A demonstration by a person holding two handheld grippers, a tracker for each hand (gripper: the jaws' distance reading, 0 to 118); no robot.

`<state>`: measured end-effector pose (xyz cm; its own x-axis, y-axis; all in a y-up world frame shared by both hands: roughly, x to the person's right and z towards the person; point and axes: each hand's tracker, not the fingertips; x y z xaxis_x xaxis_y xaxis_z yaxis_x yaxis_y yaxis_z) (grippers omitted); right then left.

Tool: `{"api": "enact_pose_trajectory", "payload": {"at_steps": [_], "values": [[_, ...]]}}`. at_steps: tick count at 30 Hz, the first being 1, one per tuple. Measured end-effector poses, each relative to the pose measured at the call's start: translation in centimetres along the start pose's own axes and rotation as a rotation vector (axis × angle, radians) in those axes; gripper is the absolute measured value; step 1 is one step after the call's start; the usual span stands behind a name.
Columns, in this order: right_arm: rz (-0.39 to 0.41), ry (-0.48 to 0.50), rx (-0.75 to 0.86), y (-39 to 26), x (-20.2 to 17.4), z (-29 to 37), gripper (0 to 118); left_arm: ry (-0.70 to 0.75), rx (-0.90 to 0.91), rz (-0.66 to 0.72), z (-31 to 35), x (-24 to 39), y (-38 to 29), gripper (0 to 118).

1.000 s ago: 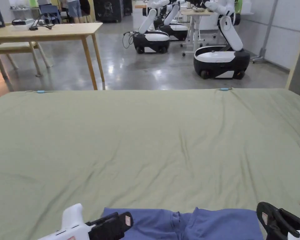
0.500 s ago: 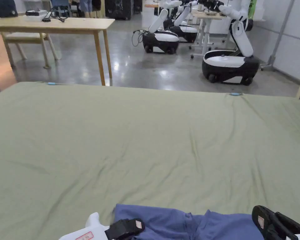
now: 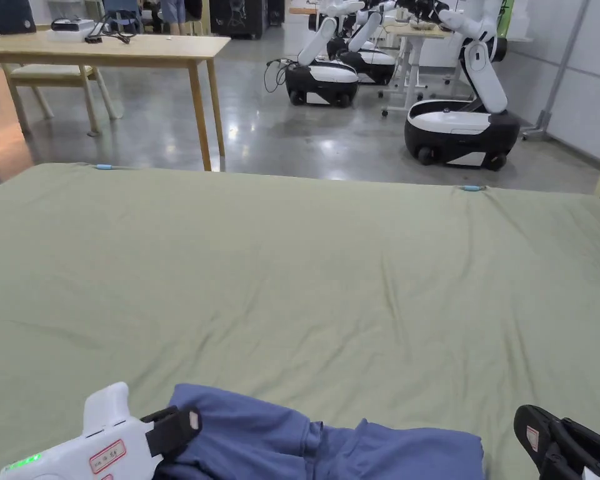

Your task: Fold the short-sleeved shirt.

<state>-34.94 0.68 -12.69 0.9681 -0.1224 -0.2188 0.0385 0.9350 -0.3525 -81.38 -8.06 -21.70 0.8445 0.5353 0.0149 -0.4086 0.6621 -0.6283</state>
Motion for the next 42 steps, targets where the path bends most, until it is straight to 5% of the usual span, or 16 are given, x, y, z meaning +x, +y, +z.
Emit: {"api": "enact_pose_trajectory", "payload": {"at_steps": [10, 16, 17, 18, 19, 20, 23, 27, 29, 30, 31, 39, 42], "values": [[-0.009, -0.035, -0.003, -1.2, 2.2, 2.2, 3, -0.273, -0.044, -0.331, -7.0, 22.0, -6.6, 11], [-0.018, -0.081, 0.002, -2.0, 4.9, 4.3, 3, -0.178, -0.199, -0.5, -14.4, 28.1, -12.9, 12], [-0.019, -0.086, 0.004, -2.0, 5.3, 4.6, 3, -0.158, -0.221, -0.511, -14.9, 27.7, -13.6, 17], [-0.021, -0.095, 0.007, -2.1, 5.7, 4.8, 3, -0.17, -0.25, -0.503, -15.2, 27.3, -14.2, 36], [-0.022, -0.1, 0.008, -2.1, 6.1, 5.0, 3, -0.182, -0.276, -0.501, -15.2, 27.0, -14.4, 75], [-0.022, -0.102, 0.007, -2.1, 6.4, 5.0, 3, -0.209, -0.286, -0.488, -14.8, 26.9, -14.1, 90], [-0.028, -0.105, -0.006, -2.1, 7.3, 4.5, 4, -0.336, -0.097, -0.409, -11.0, 26.6, -11.2, 91], [-0.07, -0.097, -0.029, -2.5, 7.8, 3.6, 4, -0.218, 0.003, -0.343, -9.1, 24.3, -6.2, 91], [-0.102, -0.084, -0.065, -2.9, 7.9, 2.8, 4, -0.173, -0.103, -0.27, -10.1, 22.5, -5.6, 77], [-0.112, -0.082, -0.087, -3.1, 8.0, 2.3, 4, -0.181, -0.163, -0.231, -11.1, 22.0, -6.1, 48], [-0.118, -0.086, -0.107, -3.4, 8.0, 1.8, 4, -0.206, -0.211, -0.209, -11.6, 21.8, -6.9, 0], [-0.161, -0.077, -0.166, -4.3, 8.6, 0.7, 4, -0.378, -0.531, -0.271, -14.2, 27.2, -18.9, 0], [-0.152, -0.053, -0.186, -4.1, 8.6, 0.2, 4, -0.38, -0.489, -0.296, -13.0, 26.8, -19.4, 0]]}}
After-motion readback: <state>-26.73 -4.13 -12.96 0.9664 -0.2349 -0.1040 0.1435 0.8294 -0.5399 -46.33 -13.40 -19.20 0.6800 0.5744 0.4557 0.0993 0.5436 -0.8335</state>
